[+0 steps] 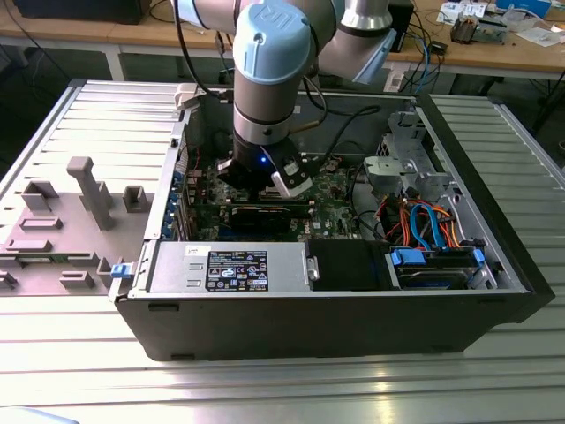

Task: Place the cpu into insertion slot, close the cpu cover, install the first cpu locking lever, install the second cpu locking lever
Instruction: 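Install the second cpu locking lever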

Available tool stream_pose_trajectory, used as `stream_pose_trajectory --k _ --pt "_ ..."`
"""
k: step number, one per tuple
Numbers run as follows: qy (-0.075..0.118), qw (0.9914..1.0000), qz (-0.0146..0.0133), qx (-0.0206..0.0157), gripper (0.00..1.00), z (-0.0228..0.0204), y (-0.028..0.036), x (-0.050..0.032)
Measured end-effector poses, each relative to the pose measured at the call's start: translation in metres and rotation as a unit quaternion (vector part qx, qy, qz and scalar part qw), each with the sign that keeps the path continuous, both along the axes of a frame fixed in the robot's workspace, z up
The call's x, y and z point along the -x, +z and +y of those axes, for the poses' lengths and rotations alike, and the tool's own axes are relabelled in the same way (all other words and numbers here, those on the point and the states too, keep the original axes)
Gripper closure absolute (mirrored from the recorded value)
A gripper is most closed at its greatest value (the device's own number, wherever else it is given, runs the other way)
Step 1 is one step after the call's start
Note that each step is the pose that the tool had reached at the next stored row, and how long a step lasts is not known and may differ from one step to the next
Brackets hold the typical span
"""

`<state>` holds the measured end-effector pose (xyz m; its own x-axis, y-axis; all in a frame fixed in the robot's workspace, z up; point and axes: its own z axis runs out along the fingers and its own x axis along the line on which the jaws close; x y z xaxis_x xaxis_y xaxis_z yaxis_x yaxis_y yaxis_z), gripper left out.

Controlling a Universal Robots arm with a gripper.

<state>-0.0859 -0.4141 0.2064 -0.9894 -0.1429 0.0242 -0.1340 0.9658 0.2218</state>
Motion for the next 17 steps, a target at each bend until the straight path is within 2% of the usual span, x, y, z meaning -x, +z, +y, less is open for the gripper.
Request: stream_pose_trajectory --k 2,9,17 --pt "0.000 0.99999 0.0000 -0.0038 0.89 0.0000 -0.0015 0.0002" --pt "0.000 0.99994 0.0000 -0.0113 0.89 0.0001 -0.0034 0.0001" --pt "0.000 0.99988 0.0000 -0.0155 0.89 0.0000 -0.0053 0.0014"
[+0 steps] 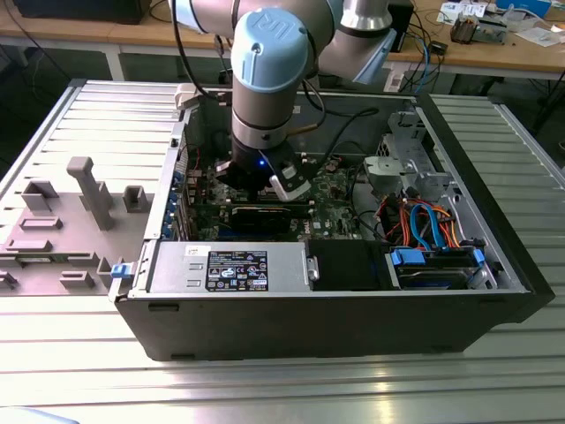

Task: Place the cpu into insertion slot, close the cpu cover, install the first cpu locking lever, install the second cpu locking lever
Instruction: 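Install the second cpu locking lever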

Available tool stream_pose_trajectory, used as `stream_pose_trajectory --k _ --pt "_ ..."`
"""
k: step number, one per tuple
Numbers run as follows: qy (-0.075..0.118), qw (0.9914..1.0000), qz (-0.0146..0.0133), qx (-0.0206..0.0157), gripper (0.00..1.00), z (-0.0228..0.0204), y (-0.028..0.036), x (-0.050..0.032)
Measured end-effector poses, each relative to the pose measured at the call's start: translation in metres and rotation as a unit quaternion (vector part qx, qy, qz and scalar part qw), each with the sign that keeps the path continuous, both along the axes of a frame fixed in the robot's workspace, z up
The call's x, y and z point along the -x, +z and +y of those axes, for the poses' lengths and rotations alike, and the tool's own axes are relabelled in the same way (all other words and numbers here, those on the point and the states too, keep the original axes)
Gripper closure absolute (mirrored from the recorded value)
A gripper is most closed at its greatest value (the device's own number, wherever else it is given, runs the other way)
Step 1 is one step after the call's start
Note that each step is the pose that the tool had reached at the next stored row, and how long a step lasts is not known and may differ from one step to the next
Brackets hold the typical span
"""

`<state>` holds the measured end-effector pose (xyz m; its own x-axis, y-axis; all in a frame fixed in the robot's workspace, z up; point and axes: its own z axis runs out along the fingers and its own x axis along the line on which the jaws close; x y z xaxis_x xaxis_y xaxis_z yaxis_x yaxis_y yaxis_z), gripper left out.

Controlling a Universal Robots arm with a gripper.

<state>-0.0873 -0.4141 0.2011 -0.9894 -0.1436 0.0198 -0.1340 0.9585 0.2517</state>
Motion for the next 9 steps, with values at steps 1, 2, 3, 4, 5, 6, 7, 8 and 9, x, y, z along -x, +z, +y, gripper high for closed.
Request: stream_pose_trajectory --k 1,2,3,4,5,6,7,8,9 --pt "0.000 1.00000 0.0000 -0.0006 0.89 0.0000 -0.0003 0.0001" --pt "0.000 1.00000 0.0000 -0.0011 0.89 0.0000 -0.0005 0.0002" --pt "0.000 1.00000 0.0000 -0.0022 0.89 0.0000 -0.0011 0.0004" --pt "0.000 1.00000 0.0000 -0.0027 0.89 0.0000 -0.0015 0.0005" --pt "0.000 0.99999 -0.0001 -0.0036 0.89 0.0001 -0.0021 0.0007" --pt "0.000 0.99999 -0.0002 -0.0039 0.89 0.0001 -0.0024 0.0008" --pt "0.000 0.99999 -0.0003 -0.0042 0.89 0.0000 -0.0027 0.0010" --pt "0.000 0.99999 -0.0001 -0.0044 0.89 0.0000 -0.0029 0.0012" --pt "0.000 0.99999 0.0000 -0.0045 0.89 0.0000 -0.0030 0.0014"
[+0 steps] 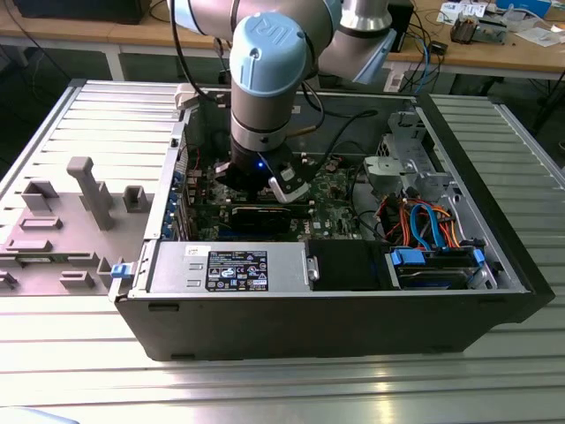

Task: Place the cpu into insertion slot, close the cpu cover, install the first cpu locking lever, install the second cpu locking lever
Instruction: 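Install the second cpu locking lever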

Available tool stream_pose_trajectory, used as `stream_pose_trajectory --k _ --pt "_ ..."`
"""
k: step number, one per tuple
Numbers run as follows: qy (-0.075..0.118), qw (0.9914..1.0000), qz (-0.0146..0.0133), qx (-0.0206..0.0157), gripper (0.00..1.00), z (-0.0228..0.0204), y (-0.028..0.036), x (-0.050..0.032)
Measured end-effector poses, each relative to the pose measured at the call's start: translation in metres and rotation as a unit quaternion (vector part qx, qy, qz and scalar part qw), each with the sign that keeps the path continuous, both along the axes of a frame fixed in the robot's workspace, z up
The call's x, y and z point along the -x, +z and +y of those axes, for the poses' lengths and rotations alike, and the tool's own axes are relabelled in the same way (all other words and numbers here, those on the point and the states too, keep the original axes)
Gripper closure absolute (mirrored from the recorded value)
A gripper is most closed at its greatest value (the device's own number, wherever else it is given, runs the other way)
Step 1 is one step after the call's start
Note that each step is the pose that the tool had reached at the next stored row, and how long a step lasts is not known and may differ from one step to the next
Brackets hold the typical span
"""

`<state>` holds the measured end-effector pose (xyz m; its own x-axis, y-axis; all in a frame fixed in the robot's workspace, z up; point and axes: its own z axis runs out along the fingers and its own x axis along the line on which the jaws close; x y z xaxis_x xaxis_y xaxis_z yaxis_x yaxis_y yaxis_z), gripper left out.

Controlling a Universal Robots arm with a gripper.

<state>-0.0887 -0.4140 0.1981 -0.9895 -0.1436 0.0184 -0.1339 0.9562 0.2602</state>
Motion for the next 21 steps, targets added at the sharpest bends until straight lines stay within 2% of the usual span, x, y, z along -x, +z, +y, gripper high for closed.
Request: stream_pose_trajectory --k 7,9,11,18,21 --pt "0.000 1.00000 0.0000 0.0028 0.89 0.0000 0.0002 0.0006" --pt "0.000 0.99999 0.0000 0.0046 0.89 0.0000 0.0008 0.0008" --pt "0.000 0.99997 0.0001 0.0080 0.89 -0.0001 0.0011 0.0011" --pt "0.000 0.99997 0.0000 0.0079 0.89 0.0008 0.0010 0.0023" --pt "0.000 0.99997 0.0000 0.0079 0.89 0.0031 0.0008 0.0026"
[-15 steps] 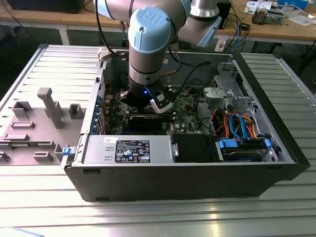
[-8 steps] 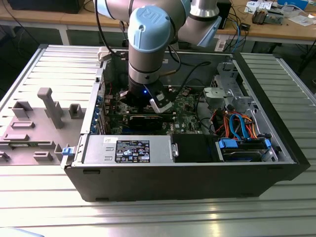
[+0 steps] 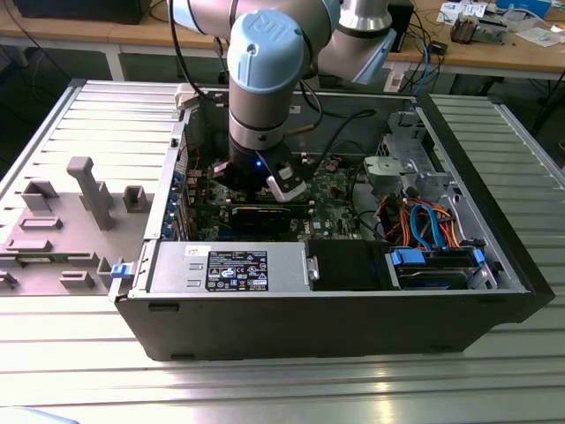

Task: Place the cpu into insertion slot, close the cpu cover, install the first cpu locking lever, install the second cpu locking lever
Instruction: 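Install the second cpu locking lever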

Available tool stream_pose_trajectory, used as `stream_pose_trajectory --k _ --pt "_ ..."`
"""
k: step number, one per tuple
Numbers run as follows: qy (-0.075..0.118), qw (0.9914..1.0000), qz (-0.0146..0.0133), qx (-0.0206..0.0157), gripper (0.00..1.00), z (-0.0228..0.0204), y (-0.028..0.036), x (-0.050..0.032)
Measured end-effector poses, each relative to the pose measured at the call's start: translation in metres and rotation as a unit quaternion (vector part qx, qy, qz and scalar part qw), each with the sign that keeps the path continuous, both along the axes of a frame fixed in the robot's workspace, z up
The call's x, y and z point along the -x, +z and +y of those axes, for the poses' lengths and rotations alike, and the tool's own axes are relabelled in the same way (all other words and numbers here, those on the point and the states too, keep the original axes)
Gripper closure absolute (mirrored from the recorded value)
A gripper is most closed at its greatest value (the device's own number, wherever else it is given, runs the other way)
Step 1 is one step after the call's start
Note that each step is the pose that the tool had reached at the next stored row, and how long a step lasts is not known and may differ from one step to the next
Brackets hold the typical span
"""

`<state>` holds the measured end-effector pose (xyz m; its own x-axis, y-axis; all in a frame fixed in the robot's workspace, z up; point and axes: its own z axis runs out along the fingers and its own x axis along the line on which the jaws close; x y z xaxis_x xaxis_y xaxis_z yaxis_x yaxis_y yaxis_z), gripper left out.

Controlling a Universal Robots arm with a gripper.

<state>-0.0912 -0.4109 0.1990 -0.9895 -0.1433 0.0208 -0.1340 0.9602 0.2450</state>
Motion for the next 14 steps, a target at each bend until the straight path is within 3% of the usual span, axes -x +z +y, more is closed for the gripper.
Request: stream_pose_trajectory --k 3,14 --pt "0.000 1.00000 0.0001 0.0001 0.89 0.0019 -0.0009 0.0003" --pt "0.000 1.00000 -0.0001 0.0000 0.89 0.0017 -0.0010 0.0005"
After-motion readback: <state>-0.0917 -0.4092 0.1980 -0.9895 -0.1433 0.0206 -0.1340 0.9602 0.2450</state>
